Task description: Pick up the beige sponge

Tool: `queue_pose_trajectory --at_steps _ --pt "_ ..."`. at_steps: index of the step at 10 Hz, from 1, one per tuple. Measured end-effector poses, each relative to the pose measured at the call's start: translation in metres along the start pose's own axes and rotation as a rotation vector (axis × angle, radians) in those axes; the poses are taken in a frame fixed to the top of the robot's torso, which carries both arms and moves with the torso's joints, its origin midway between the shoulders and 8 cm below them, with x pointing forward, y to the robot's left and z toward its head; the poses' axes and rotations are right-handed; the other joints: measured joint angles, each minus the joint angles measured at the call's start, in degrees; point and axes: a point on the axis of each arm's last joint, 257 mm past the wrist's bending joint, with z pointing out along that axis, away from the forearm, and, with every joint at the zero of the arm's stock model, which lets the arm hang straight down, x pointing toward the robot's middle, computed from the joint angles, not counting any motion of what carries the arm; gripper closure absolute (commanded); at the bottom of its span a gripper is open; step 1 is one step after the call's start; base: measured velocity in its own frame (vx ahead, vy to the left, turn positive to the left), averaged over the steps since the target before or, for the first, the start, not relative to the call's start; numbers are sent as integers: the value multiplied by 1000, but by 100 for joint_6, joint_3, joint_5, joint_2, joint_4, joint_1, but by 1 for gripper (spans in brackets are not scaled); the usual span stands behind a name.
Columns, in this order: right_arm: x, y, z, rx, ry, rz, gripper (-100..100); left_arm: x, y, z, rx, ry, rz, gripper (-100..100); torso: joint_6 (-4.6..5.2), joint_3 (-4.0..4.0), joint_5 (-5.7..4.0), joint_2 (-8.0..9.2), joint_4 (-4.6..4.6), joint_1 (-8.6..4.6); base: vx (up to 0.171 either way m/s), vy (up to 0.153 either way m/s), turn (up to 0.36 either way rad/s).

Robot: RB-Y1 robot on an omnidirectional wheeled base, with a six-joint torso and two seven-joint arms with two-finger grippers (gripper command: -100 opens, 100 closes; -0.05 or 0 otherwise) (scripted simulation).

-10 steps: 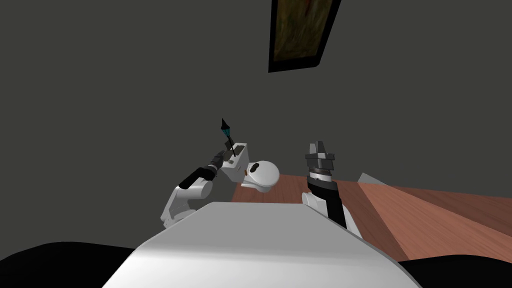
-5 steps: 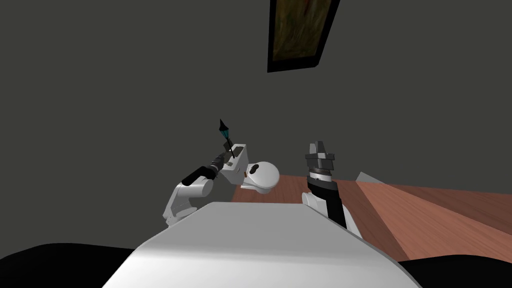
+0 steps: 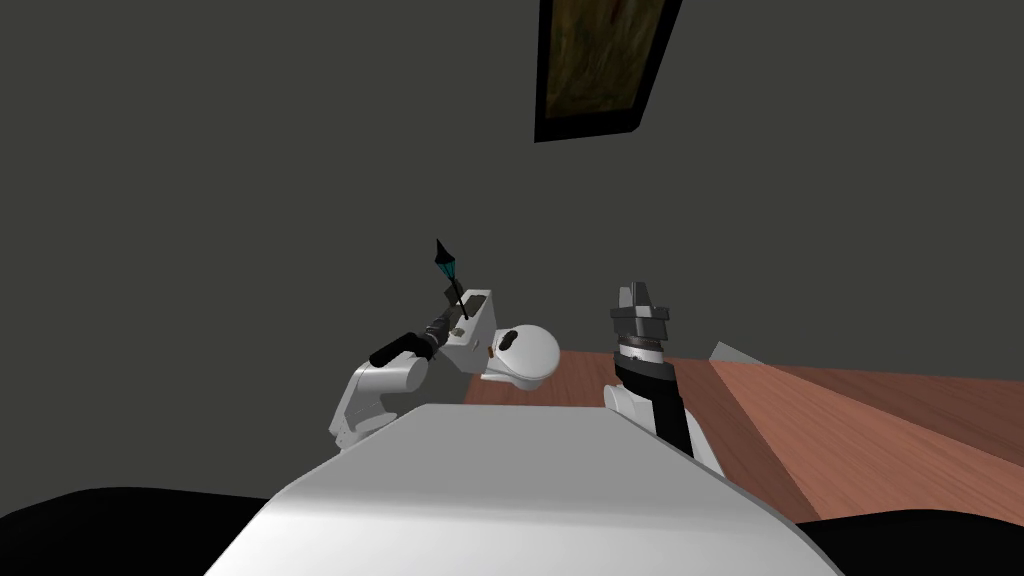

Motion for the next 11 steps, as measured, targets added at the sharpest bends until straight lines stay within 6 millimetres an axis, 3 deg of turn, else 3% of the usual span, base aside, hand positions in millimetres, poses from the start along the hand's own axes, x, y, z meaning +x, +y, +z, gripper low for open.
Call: queue_pose_trajectory --at_steps 6,11 --pt "0 0 0 0 0 0 0 9 34 1 -146 27 -26 -100 0 0 -1 1 0 -4 44 18 -35" --pt "0 0 0 0 0 0 0 18 75 -4 -294 53 -46 -100 0 -1 -1 -2 -1 -4 57 22 -40"
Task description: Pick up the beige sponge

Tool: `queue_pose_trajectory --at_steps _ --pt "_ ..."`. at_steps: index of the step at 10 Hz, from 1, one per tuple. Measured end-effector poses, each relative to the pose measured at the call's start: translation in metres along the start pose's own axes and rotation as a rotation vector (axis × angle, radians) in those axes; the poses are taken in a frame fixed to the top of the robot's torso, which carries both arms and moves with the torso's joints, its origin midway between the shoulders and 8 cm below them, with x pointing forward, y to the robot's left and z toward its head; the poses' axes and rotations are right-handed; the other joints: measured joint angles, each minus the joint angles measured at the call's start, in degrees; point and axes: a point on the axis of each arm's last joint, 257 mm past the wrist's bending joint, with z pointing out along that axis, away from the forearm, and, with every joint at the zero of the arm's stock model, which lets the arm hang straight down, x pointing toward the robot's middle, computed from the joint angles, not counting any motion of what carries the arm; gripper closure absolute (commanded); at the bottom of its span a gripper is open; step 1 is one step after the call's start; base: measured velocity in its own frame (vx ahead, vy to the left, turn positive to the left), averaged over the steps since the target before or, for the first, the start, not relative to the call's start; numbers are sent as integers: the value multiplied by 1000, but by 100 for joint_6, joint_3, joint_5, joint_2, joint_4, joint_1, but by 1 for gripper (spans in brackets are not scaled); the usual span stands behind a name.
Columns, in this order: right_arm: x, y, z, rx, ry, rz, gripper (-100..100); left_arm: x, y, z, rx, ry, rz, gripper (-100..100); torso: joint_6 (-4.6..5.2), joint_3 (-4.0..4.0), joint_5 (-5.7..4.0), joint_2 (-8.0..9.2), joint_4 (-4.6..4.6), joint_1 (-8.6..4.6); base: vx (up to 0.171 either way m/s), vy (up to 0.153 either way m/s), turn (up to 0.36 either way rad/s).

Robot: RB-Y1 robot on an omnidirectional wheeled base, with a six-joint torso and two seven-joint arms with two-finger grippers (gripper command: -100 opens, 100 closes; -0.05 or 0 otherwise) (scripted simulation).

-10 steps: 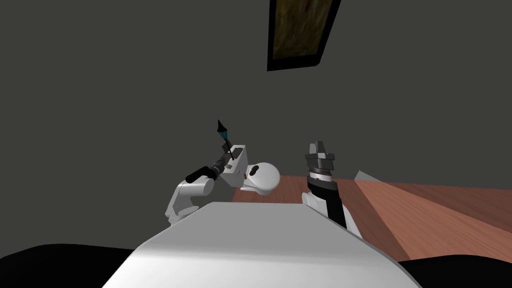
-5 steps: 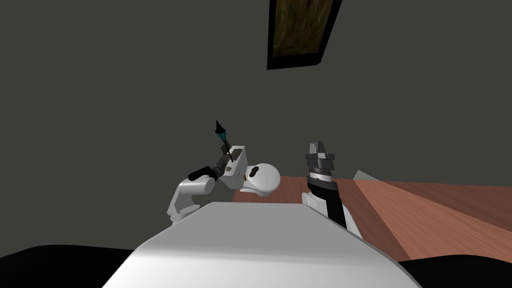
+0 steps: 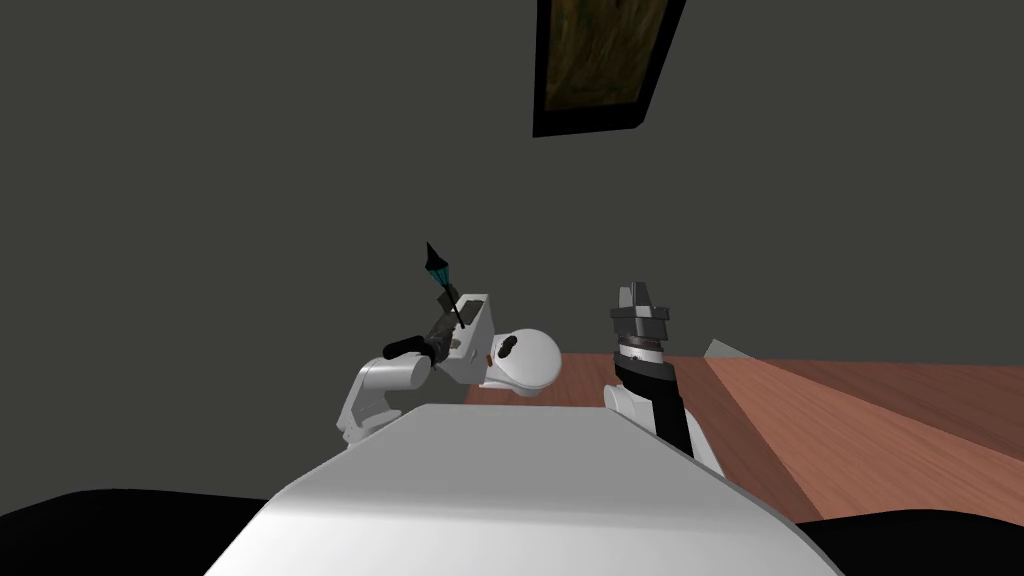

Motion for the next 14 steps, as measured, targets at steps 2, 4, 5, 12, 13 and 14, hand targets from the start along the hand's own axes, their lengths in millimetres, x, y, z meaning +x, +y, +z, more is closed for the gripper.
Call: queue_pose_trajectory --at_steps 2,4,5,12,13,14 --pt "0 0 0 0 0 0 0 4 20 4 -65 10 -6 -100 0 -2 -1 -4 -1 -2 46 8 -20" --pt "0 0 0 0 0 0 0 4 21 4 -70 11 -7 -100 0 7 -2 13 3 -6 -21 18 -144" --pt "0 0 0 0 0 0 0 0 20 10 -73 -1 -18 -100 0 16 0 29 6 5 -101 55 -132" --pt "0 0 0 0 0 0 0 -18 8 46 -90 -82 -101 -100 0 27 1 46 11 8 -86 39 -162" --pt "0 0 0 0 0 0 0 -21 5 50 -92 -92 -112 -100 0 27 1 46 11 6 -35 11 -31" --pt "0 0 0 0 0 0 0 -21 5 50 -92 -93 -114 100 -3 21 0 35 9 2 -8 2 9"
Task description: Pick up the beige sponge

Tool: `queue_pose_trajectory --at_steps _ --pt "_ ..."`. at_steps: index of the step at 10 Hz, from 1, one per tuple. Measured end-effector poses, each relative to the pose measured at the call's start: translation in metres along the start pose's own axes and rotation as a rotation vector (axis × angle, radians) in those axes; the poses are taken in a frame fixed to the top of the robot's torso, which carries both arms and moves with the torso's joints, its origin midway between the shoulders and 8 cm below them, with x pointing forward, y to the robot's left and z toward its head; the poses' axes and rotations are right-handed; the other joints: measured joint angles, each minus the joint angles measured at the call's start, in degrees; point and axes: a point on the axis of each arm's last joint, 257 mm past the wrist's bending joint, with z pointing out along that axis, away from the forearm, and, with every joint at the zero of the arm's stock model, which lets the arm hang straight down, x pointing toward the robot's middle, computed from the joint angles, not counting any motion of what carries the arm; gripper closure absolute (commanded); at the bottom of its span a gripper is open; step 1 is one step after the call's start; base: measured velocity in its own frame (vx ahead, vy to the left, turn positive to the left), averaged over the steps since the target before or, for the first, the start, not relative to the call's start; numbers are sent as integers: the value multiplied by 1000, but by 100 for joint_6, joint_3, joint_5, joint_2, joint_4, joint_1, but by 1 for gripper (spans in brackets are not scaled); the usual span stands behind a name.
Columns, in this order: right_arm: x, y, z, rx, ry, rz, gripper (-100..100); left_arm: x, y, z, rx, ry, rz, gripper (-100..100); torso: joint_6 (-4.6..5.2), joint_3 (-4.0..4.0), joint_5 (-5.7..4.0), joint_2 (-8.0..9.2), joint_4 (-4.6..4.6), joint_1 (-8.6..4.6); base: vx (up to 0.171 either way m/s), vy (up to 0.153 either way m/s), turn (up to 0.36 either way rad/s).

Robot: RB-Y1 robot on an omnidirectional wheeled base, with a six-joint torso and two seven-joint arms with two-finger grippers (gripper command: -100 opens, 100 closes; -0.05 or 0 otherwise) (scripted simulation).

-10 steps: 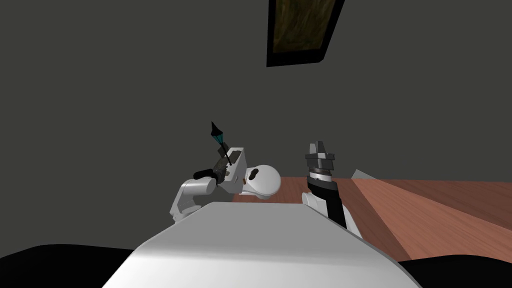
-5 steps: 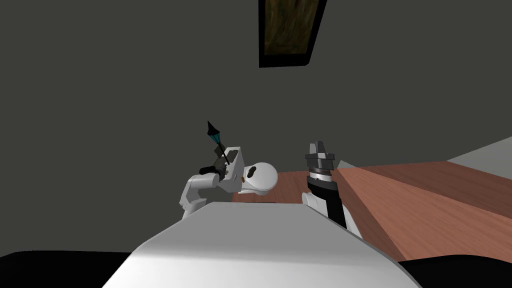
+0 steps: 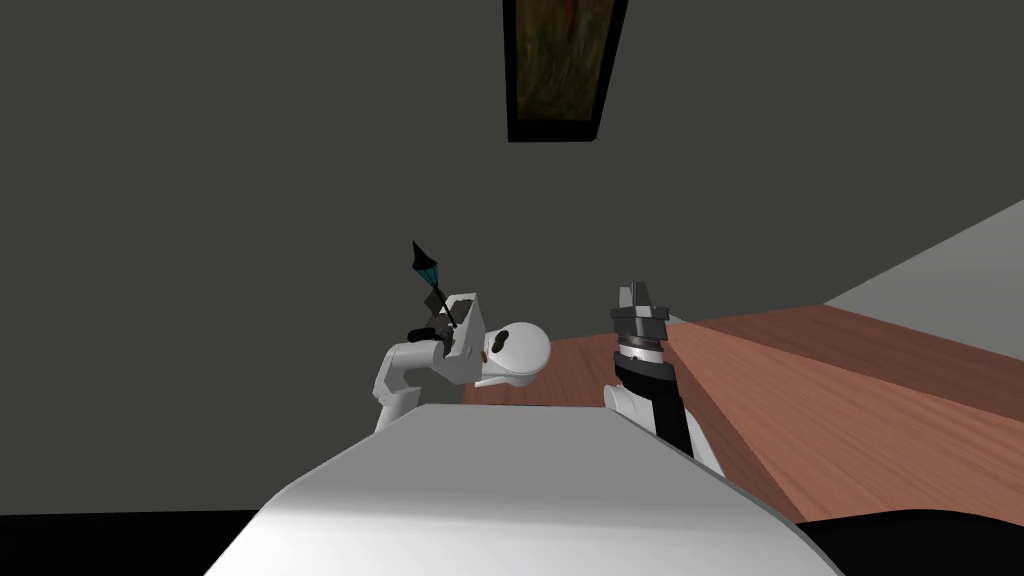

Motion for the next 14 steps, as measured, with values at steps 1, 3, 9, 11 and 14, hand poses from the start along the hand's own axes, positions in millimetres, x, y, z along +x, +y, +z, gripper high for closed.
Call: queue_pose_trajectory --at_steps 1,3,9,11,14 --pt "0 0 0 0 0 0 0 0 1 0 -3 0 0 100 3 -5 -3 -12 1 -3 0 0 0" --pt "0 0 0 0 0 0 0 0 0 0 0 0 2 100 -2 -9 1 -16 -4 -4 0 0 0" --pt "0 0 0 0 0 0 0 3 7 -13 5 27 31 100 -4 -27 -2 -49 -10 -22 59 -24 128" --pt "0 0 0 0 0 0 0 7 12 -22 11 49 53 100 -4 -27 -3 -47 -10 -19 84 -39 167" --pt "0 0 0 0 0 0 0 14 20 -37 18 80 90 100 3 -27 -3 -46 -10 -21 80 -46 144"
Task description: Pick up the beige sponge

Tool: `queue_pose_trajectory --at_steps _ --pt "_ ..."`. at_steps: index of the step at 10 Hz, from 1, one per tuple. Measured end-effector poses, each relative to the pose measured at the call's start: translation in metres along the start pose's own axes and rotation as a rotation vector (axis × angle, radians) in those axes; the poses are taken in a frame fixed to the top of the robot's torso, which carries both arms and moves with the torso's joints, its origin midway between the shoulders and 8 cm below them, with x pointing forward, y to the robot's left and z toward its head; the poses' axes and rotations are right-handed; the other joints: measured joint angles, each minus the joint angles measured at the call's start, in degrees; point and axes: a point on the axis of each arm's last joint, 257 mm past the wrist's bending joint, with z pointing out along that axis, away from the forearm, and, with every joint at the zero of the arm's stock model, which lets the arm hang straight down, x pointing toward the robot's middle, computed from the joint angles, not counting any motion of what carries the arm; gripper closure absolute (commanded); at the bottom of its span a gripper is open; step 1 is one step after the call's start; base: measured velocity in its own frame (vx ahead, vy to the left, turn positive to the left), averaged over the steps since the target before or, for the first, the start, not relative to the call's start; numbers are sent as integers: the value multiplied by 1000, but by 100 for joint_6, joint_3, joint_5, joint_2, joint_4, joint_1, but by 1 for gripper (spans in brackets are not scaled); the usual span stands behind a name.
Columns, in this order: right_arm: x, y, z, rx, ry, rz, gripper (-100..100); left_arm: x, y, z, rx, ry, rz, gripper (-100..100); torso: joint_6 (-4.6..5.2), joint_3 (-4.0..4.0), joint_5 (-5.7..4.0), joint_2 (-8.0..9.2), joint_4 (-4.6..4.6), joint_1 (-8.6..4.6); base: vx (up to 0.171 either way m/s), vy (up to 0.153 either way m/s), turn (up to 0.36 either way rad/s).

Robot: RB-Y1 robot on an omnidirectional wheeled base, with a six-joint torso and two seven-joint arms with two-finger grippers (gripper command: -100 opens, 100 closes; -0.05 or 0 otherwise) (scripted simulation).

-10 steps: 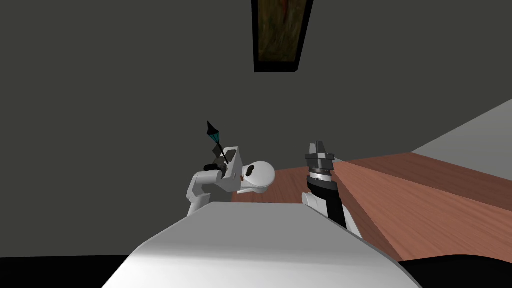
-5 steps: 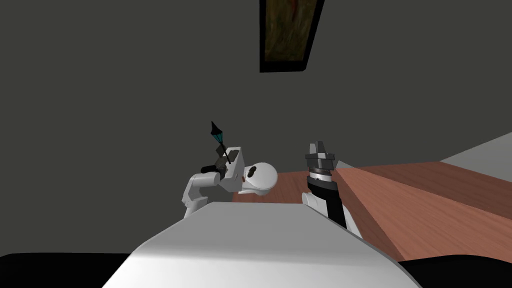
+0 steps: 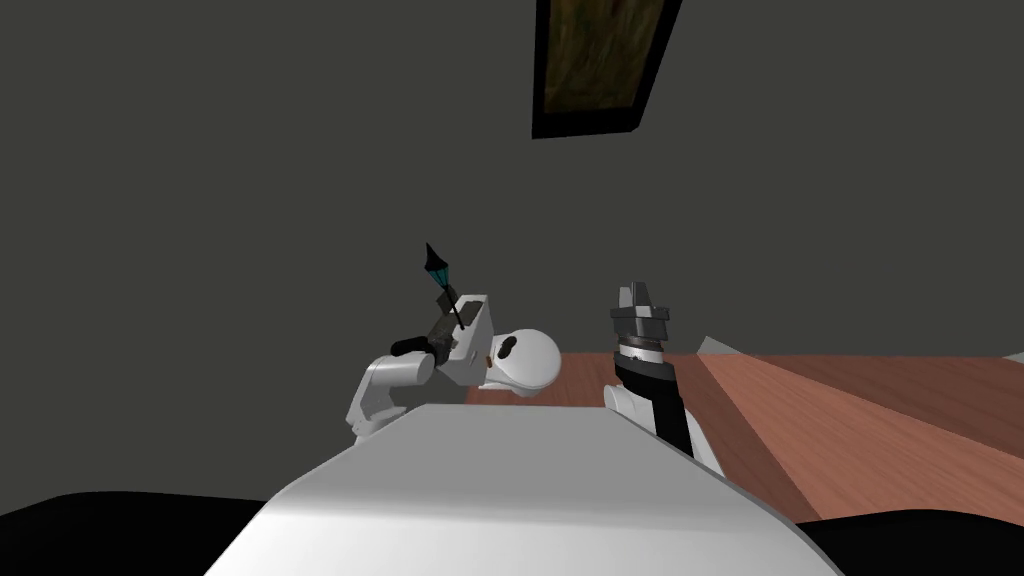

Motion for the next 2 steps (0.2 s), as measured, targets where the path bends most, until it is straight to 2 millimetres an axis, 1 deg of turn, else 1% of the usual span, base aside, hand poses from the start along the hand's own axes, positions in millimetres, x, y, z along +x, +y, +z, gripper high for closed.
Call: queue_pose_trajectory --at_steps 1,2 --pt "0 0 0 0 0 0 0 4 2 -5 3 12 12 100 -1 0 -2 -1 0 -4 35 -28 30" --pt "0 0 0 0 0 0 0 5 2 -6 3 14 15 0 2 4 0 8 1 6 6 -6 -5"
